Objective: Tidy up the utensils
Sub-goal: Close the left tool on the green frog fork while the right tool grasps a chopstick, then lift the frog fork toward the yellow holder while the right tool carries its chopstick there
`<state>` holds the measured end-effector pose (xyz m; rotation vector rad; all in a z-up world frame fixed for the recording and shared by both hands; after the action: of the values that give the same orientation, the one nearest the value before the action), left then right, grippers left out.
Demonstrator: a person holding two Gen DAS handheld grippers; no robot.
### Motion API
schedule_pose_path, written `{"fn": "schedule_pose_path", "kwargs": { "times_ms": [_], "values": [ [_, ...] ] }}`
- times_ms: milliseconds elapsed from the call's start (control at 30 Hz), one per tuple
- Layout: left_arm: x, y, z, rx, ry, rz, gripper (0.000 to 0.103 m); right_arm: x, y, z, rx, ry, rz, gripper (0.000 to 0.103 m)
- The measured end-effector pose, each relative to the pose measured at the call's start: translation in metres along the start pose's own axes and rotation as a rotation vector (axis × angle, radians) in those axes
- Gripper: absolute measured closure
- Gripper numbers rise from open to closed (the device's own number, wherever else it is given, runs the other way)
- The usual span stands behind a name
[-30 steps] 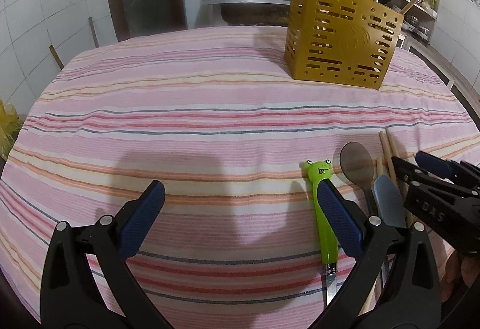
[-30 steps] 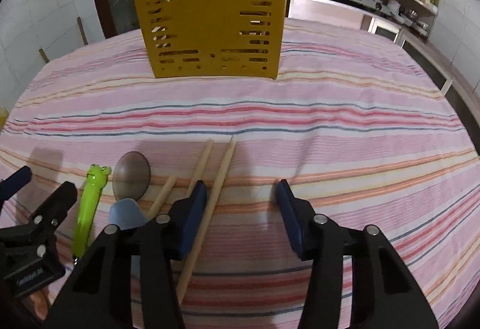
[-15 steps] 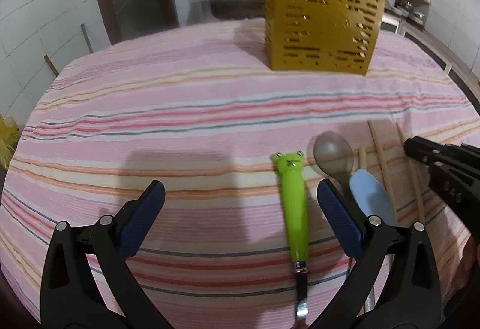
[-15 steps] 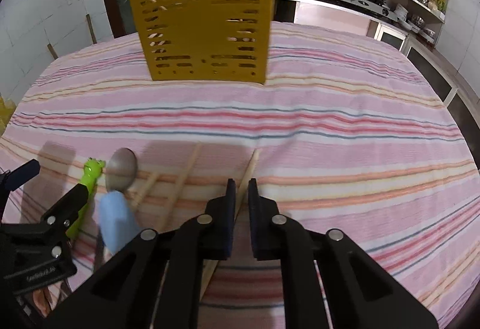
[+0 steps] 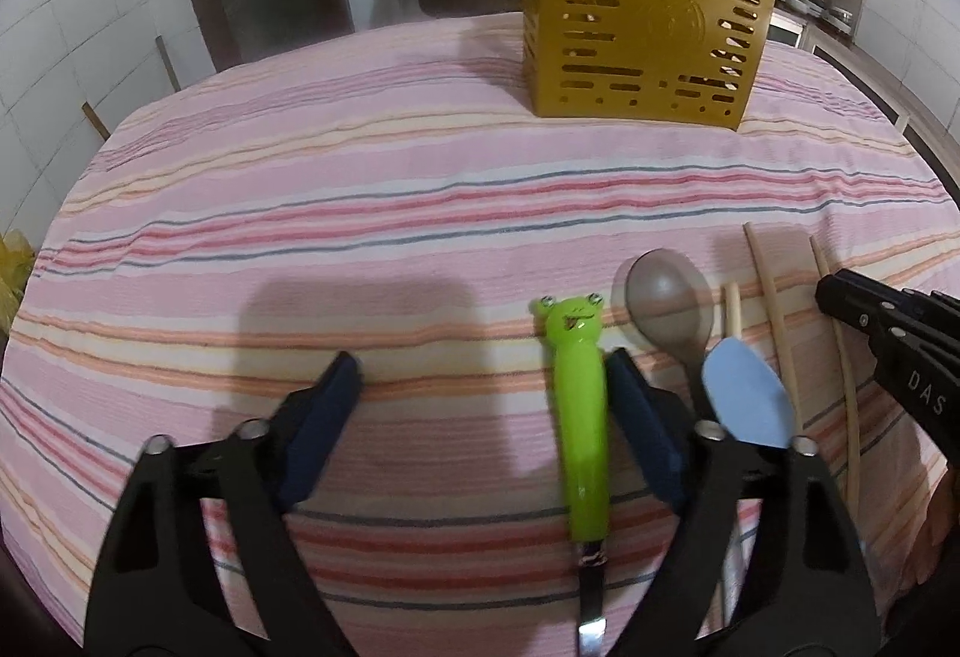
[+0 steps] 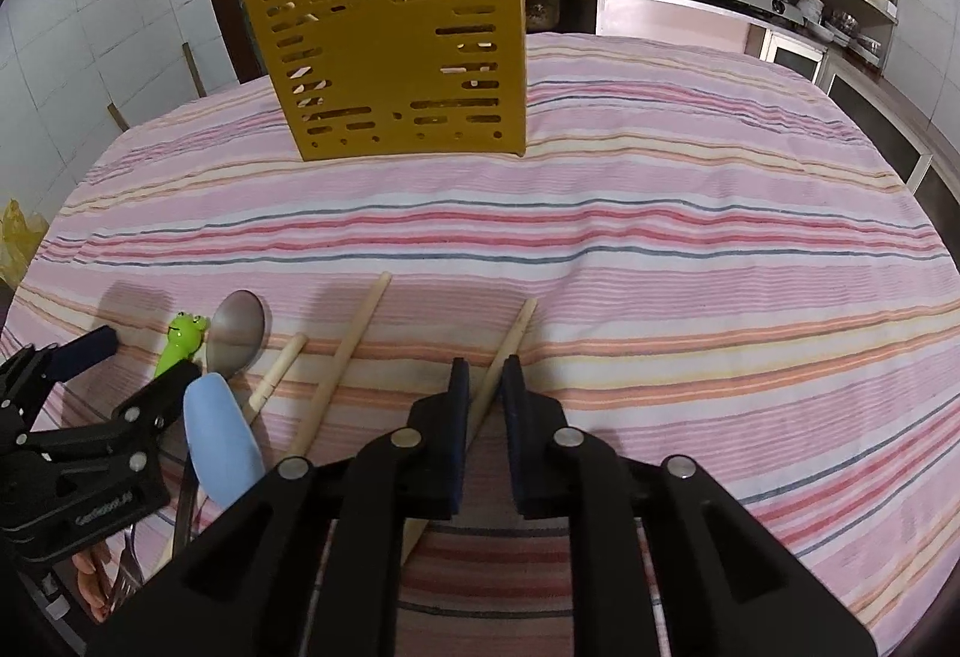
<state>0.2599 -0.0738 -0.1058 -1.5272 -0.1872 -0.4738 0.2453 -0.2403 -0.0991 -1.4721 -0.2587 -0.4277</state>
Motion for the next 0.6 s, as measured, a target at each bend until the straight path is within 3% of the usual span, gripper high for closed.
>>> {"fn": "schedule_pose_path", "kwargs": {
  "times_ms": [133,267,433,600],
  "values": [
    [0.006,-0.001,-0.010,-0.018,0.011,0.008,0.055,0.004,0.002,0.000,-0.006,0.008,0.027,0.089],
    [0.006,-0.002,-0.020,-0.028,0.049,0.016,0.071,0.008,0.003,0.000,-0.012,0.002,0.051,0.089],
    [0.009,-0.003,-0.018,-0.064,0.041,0.031,0.084,0.006,-0.002,-0.003,0.003,0.013,0.041,0.091],
    [0.010,-0.005,-0.011,-0.100,0.003,0.013,0.084,0.003,-0.012,-0.006,0.024,0.030,-0.013,0.095]
  ]
}}
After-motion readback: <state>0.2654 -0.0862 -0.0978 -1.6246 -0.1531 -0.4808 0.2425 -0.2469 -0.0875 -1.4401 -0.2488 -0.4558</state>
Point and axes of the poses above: each gripper's, at about its wrist camera, not at the fingertips, and y roughly the way its jaws point, z to its left, x to its top, the point moved 6 cm from there along y, roughly the way its jaws point, and after that the axes turned 13 degrees about z, right-handed, at the moved point
